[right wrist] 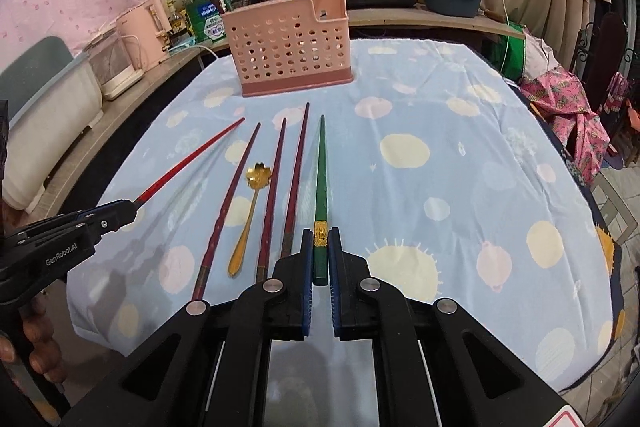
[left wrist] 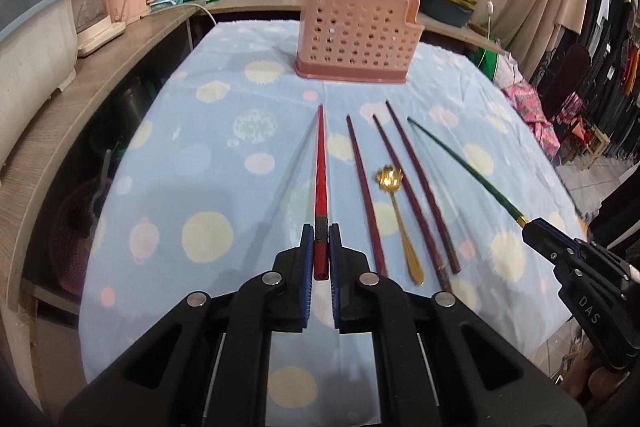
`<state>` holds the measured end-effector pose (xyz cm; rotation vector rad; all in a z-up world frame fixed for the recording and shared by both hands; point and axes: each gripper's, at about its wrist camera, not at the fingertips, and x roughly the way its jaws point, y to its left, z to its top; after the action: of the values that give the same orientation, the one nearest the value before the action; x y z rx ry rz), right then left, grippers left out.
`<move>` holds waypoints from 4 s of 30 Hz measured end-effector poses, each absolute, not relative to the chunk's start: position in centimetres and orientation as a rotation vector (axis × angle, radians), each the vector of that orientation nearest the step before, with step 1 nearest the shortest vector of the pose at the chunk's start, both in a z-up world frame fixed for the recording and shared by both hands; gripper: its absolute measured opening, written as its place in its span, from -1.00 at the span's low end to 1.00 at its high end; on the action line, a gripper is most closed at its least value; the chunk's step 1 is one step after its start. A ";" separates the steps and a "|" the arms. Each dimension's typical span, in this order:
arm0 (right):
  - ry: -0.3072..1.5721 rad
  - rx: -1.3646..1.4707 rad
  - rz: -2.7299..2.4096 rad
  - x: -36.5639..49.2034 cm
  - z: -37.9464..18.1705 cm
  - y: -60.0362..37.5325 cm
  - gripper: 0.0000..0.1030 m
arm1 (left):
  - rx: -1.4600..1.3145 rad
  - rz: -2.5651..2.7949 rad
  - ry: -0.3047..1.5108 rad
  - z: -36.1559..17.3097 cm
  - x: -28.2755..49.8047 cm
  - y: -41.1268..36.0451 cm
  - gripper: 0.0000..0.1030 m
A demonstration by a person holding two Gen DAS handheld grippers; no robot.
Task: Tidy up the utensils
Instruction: 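Lift both chopsticks and lower them into the pink basket, then move both open tools back down to the remaining utensils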
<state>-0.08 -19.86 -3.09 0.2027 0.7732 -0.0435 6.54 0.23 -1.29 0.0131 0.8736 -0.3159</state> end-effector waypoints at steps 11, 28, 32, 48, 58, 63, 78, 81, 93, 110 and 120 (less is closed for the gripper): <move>0.648 0.288 -0.031 1.8 2.3 -22.1 -0.86 | -0.030 -0.308 0.756 4.4 9.3 0.8 -0.86; 0.453 0.343 -0.052 7.9 10.2 -25.8 -0.87 | -0.071 -0.321 0.589 12.7 16.4 -0.5 -0.86; 0.391 0.360 -0.043 9.6 12.5 -26.4 -0.87 | -0.076 -0.338 0.534 15.2 17.8 -1.3 -0.86; 0.171 0.421 -0.003 19.6 20.6 -26.9 -0.86 | -0.089 -0.337 0.275 24.7 24.3 -3.9 -0.86; 0.279 0.402 -0.037 25.3 16.3 -26.4 -0.86 | -0.078 -0.313 0.357 20.8 29.2 -4.7 -0.86; 0.341 0.397 -0.040 26.3 13.4 -25.8 -0.86 | -0.079 -0.305 0.422 17.9 30.4 -4.6 -0.86; 0.391 0.407 -0.013 24.6 11.6 -24.9 -0.74 | -0.069 -0.293 0.451 16.2 28.8 -5.1 -0.17; 0.382 0.425 -0.011 23.3 12.0 -25.3 -0.73 | -0.072 -0.294 0.461 16.4 28.0 -4.8 -0.17; 0.405 0.418 0.017 16.5 11.1 -24.0 -0.58 | -0.026 -0.299 0.504 15.6 22.3 -5.2 -0.08; 0.668 0.284 -0.007 6.0 0.6 -20.8 -0.57 | -0.015 -0.266 0.703 6.2 14.5 -2.9 -0.08; 0.832 0.239 0.001 3.4 -6.0 -18.9 -0.57 | -0.005 -0.235 0.839 -0.9 11.2 -1.5 -0.08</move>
<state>3.42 -18.87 -5.98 0.2386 0.8325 0.0009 11.22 -1.50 -0.87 -0.0054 0.8395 -0.2351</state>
